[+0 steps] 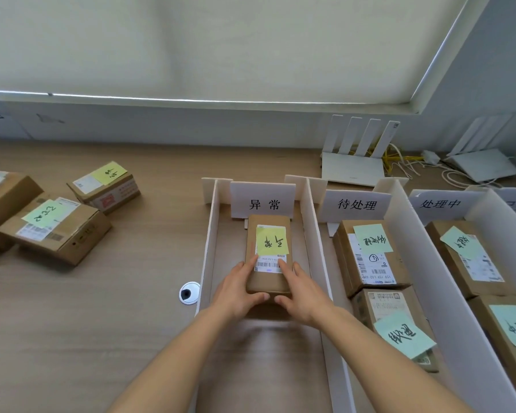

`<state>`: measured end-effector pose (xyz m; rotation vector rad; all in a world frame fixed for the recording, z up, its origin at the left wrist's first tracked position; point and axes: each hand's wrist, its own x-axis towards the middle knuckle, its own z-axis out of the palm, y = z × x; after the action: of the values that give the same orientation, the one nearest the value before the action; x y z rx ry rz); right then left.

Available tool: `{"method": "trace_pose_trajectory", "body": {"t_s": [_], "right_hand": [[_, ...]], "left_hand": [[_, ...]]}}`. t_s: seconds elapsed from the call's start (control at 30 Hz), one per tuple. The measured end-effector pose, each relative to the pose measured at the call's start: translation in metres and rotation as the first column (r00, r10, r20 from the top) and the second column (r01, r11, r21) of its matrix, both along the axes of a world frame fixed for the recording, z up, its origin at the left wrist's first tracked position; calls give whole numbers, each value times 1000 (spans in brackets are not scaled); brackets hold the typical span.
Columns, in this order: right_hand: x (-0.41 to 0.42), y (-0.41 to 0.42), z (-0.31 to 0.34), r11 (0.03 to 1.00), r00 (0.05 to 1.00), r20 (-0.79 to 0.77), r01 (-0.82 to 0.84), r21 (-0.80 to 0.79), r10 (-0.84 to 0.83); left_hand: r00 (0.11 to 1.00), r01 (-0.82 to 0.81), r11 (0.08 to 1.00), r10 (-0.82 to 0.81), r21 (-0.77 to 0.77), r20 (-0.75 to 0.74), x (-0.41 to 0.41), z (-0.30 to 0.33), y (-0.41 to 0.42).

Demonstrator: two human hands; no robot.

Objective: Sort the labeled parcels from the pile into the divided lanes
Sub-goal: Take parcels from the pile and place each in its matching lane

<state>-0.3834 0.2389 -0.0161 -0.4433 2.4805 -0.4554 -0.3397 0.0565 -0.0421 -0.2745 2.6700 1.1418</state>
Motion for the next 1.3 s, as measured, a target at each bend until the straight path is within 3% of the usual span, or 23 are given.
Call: {"method": "trace_pose_trajectory", "body": {"t_s": [0.23, 0.47, 0.67, 0.93, 1.1, 1.3], "right_hand": [[24, -4, 63, 994, 993, -91, -67, 82, 75], [75, -83, 182, 981, 945, -272, -151, 124, 180], [177, -190, 294, 953, 863, -404, -274, 127, 302], [322, -308, 417, 909, 758, -525, -411, 78, 387], [376, -350, 461, 884, 708, -564, -458, 92, 425], [388, -375, 476, 877, 688, -572, -463, 126, 445]], "left_hand": [[998, -48, 984, 40, -174, -47, 31, 65, -18], [981, -156, 955, 119, -253, -156, 97, 176, -100], [944, -301, 877, 218, -374, -248, 223, 288, -203], [872, -467, 774, 324, -427, -367, 408, 415, -328], [830, -528, 752, 360, -394, -425, 474, 458, -372], [826, -533, 740, 351, -410, -440, 493, 471, -392]]}}
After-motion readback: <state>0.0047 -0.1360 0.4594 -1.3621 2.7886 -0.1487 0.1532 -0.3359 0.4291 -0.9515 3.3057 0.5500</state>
